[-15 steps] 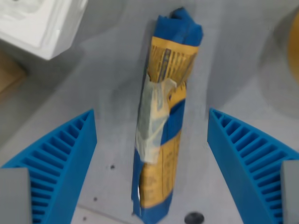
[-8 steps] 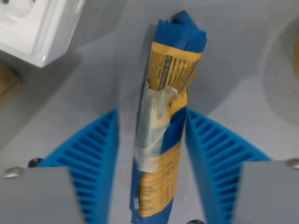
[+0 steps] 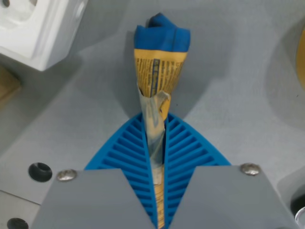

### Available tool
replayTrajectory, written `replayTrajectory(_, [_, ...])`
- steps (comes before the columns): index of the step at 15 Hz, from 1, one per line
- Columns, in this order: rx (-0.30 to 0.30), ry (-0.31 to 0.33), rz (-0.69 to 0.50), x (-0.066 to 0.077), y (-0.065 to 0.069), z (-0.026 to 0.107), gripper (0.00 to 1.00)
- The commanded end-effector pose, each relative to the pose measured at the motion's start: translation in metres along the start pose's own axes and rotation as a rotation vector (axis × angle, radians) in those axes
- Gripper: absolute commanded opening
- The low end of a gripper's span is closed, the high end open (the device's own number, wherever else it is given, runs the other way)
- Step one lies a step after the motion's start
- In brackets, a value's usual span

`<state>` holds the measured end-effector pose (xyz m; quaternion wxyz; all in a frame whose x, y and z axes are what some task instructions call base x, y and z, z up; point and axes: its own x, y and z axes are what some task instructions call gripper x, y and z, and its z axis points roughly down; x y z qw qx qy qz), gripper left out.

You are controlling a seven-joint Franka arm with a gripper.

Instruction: Pick up the blue bag

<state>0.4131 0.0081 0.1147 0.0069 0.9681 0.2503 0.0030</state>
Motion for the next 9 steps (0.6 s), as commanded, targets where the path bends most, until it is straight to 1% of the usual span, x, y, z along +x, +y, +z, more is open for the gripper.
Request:
replayTrajectory(1, [-0.039, 0.025, -0.010, -0.001, -0.001, -0.007, 0.00])
replayTrajectory(3, [-0.038, 0.022, -0.010, -0.003, 0.000, -0.017, 0.00])
replayTrajectory(6, [-0.030, 0.006, -0.010, -0.011, -0.002, -0.032, 0.00])
replayTrajectory(7, [-0.028, 0.004, -0.010, -0.011, -0.001, -0.037, 0.00])
replayTrajectory(9, [-0.027, 0.004, -0.013, -0.006, 0.000, -0.047, 0.00])
